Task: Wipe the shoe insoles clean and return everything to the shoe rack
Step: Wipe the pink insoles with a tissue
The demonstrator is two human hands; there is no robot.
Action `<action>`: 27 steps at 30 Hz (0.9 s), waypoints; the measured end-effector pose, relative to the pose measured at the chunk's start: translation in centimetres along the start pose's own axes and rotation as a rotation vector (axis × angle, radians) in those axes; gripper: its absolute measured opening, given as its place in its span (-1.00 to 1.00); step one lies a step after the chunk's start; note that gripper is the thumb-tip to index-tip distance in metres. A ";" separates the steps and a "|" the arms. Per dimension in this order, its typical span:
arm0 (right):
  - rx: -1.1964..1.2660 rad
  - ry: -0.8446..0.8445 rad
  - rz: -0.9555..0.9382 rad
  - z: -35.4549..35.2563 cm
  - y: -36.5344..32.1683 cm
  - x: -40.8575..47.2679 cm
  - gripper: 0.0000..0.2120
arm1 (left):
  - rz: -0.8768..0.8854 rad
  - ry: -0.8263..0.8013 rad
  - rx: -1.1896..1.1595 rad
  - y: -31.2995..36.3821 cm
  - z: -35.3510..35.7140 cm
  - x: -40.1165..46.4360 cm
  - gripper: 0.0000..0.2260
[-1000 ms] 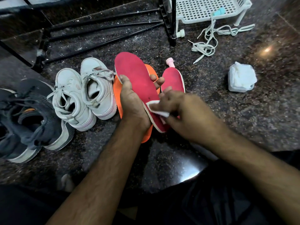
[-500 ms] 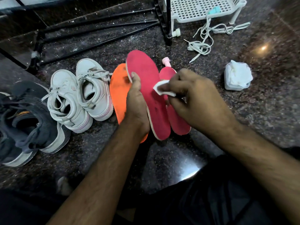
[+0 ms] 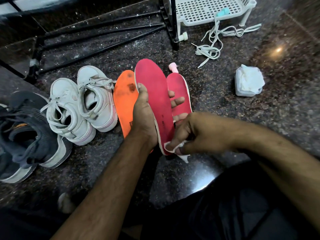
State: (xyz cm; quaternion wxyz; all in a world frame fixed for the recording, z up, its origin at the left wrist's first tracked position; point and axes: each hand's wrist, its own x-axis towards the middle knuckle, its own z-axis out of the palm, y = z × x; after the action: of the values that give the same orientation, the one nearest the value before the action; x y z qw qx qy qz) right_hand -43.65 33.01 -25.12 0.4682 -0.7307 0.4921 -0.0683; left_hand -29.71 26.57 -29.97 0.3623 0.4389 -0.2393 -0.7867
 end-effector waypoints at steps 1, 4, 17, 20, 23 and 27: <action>0.026 -0.015 -0.007 -0.3 0.0 -0.2 -0.77 | 0.002 0.014 0.031 -0.1 0.0 0.3 -0.27; 0.187 0.176 -0.008 -1.3 -0.3 -0.2 -0.77 | -0.020 0.005 -0.005 -0.5 -0.5 0.4 -0.23; 0.052 0.431 -0.024 1.5 -2.3 2.1 -0.80 | 0.028 0.110 0.039 0.3 -0.9 0.0 -0.32; 0.125 0.237 -0.024 0.4 -1.9 0.8 -0.85 | 0.019 0.070 -0.041 0.6 -0.4 0.0 -0.28; 0.289 0.414 0.068 -0.6 -1.0 0.6 -0.85 | 0.014 0.021 0.004 0.4 0.6 -0.7 -0.33; 0.275 0.835 0.080 -1.3 -0.1 1.8 -0.85 | 0.013 -0.055 -0.017 0.0 1.0 -0.7 -0.39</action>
State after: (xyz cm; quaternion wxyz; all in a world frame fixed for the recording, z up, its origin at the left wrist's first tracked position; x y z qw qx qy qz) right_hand -43.36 30.85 -24.96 0.3246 -0.5516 0.6533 -0.4044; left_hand -30.35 27.17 -29.11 0.3644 0.4123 -0.2456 -0.7980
